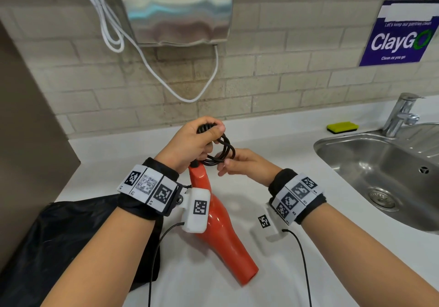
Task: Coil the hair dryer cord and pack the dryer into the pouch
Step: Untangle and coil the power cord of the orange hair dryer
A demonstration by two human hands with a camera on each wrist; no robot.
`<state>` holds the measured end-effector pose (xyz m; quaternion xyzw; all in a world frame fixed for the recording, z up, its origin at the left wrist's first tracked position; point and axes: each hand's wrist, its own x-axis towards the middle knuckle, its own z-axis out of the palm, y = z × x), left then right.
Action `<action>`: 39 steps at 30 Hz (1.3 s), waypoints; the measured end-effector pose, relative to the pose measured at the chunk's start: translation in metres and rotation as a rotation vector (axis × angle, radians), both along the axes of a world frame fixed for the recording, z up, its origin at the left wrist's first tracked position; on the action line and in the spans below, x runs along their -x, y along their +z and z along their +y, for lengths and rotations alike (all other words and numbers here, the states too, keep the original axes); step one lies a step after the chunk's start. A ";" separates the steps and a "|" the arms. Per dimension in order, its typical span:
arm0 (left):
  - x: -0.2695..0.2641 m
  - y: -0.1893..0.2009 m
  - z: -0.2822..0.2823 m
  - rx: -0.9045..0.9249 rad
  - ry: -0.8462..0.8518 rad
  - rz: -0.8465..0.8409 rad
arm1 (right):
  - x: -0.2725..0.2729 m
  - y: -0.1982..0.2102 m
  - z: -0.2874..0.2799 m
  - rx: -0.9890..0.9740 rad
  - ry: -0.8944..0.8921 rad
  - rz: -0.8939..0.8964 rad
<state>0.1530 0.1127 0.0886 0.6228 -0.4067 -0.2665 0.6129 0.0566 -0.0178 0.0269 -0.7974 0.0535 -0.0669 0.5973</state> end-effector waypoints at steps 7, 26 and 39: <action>-0.001 0.001 0.004 0.027 0.027 0.058 | 0.002 0.000 -0.003 -0.290 0.019 -0.163; -0.001 0.000 0.004 0.007 0.008 0.045 | -0.007 0.001 0.012 -0.435 -0.085 -0.255; -0.002 0.001 0.003 0.007 0.009 0.104 | -0.002 0.003 0.006 -0.623 0.067 -0.287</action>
